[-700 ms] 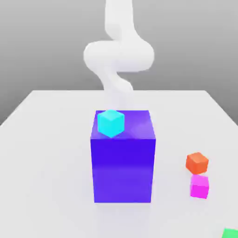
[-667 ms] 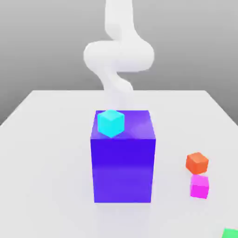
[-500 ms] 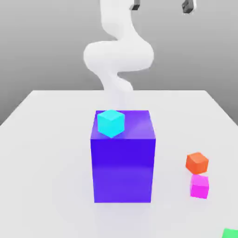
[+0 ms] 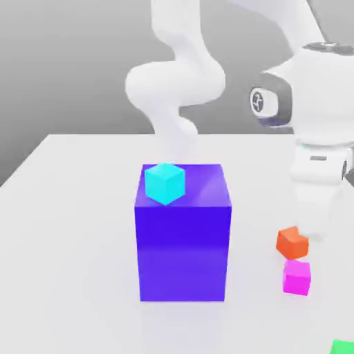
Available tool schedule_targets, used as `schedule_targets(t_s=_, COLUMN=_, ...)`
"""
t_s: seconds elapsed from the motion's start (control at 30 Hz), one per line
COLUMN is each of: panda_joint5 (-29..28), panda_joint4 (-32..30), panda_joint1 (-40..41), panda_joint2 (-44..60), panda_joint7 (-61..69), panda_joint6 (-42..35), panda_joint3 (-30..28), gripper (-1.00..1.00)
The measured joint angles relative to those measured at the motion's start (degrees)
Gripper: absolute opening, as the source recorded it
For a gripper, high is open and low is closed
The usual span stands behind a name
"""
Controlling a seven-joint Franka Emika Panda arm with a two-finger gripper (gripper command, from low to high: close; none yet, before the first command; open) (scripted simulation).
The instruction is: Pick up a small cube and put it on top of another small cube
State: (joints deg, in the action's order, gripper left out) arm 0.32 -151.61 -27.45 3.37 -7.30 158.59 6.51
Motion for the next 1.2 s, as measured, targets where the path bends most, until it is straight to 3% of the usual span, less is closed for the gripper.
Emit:
schedule_targets(t_s=0.23, panda_joint5=-6.3, panda_joint4=0.3, panda_joint1=-3.5, panda_joint2=14.5, panda_joint7=-1.3, panda_joint6=10.5, panda_joint3=-2.9, gripper=0.00)
schedule_targets(t_s=0.27, panda_joint5=-6.6, panda_joint4=0.7, panda_joint1=-4.0, panda_joint2=16.2, panda_joint7=-1.5, panda_joint6=11.9, panda_joint3=-3.4, gripper=-1.00)
schedule_targets(t_s=0.5, panda_joint5=-6.8, panda_joint4=0.7, panda_joint1=-4.0, panda_joint2=16.4, panda_joint7=-1.7, panda_joint6=12.0, panda_joint3=-3.5, gripper=-1.00)
schedule_targets(t_s=0.7, panda_joint5=-3.4, panda_joint4=-1.0, panda_joint1=-2.4, panda_joint2=5.9, panda_joint7=1.0, panda_joint6=3.2, panda_joint3=-1.2, gripper=-1.00)
schedule_targets(t_s=1.2, panda_joint5=-2.2, panda_joint4=28.3, panda_joint1=2.7, panda_joint2=16.8, panda_joint7=11.1, panda_joint6=-15.2, panda_joint3=-3.2, gripper=-1.00)
